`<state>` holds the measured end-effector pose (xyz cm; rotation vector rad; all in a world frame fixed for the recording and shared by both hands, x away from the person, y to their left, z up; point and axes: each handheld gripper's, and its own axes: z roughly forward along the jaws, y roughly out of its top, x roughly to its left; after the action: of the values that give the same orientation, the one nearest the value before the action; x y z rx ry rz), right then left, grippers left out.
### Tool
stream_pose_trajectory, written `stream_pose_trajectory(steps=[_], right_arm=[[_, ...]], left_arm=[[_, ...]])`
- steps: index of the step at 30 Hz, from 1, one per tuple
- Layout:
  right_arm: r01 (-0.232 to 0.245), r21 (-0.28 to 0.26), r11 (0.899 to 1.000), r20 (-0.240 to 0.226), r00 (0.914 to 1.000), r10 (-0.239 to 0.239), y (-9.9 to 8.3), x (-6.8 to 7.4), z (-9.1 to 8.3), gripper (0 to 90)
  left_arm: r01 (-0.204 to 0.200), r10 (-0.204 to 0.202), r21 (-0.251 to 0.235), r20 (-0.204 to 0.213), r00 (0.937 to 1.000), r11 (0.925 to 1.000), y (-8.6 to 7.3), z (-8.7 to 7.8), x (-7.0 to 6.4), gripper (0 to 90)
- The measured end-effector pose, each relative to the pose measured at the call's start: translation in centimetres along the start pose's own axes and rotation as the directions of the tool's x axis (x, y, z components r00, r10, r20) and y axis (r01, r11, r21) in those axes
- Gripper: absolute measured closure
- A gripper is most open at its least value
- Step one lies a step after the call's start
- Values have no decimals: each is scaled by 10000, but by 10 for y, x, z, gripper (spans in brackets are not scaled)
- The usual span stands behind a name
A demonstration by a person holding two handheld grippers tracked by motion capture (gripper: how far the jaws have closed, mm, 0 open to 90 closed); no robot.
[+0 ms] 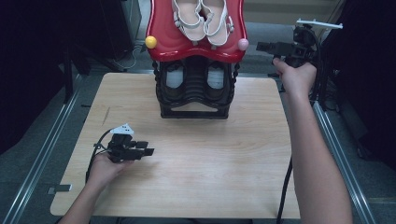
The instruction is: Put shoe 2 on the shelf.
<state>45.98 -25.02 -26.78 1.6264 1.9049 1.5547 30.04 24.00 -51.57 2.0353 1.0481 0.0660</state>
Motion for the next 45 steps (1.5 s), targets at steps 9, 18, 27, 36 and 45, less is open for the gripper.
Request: stream_pose_trajectory(steps=[9,18,27,36,45], right_arm=[[-162,364,9992,0,9999,162,-38,-23,7,432],[-98,743,9972,-513,9986,136,-88,-28,20,429],[29,922,9957,-631,9980,29,-127,-34,22,420],[176,1108,9937,-1157,9933,-47,-167,-27,24,406],[549,1675,9843,-1341,9904,-324,-203,-31,33,389]], left_arm=[[-3,3,-16,-31,10000,10000,0,0,0,508],[1,-1,-56,24,10000,10000,0,1,0,493],[232,-225,-317,225,9995,9992,1,1,-1,456],[207,-208,-228,-43,9998,9995,1,4,-3,423],[241,-242,-161,-78,9997,9996,1,6,-4,380]])
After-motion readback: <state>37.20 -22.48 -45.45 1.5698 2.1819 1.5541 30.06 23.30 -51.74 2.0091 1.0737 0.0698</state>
